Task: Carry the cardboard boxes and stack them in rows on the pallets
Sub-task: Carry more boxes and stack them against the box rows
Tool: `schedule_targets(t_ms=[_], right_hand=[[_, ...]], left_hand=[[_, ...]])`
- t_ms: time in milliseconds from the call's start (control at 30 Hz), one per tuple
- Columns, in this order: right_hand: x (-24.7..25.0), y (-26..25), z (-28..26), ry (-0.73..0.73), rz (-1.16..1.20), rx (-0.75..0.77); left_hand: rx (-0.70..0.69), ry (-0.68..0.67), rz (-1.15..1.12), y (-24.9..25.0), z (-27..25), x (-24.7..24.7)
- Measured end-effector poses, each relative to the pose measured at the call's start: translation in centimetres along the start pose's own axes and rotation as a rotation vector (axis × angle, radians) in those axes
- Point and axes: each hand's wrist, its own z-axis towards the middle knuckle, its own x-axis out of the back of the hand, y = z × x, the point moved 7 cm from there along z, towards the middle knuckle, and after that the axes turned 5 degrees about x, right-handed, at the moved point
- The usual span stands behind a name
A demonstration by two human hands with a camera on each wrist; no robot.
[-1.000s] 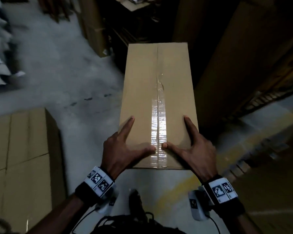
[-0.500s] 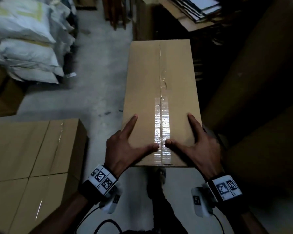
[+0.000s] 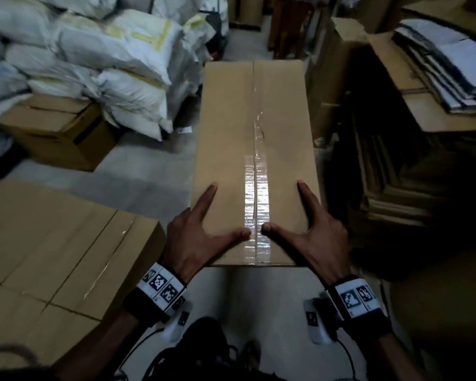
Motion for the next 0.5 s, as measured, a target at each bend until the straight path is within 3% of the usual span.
schedule_targets(t_ms=[233,500], right_hand=[[-3.7,-1.1,16.9,-0.091,-0.048,0.164],[-10.2,-6.0,38.8,-0.164,-0.139,0.315]], left_hand=[[0.113,0.135,-0.032,-0.6,12.2,-1.0],[0.217,0.237,-0.045,-3.0,31.7,-0.6]])
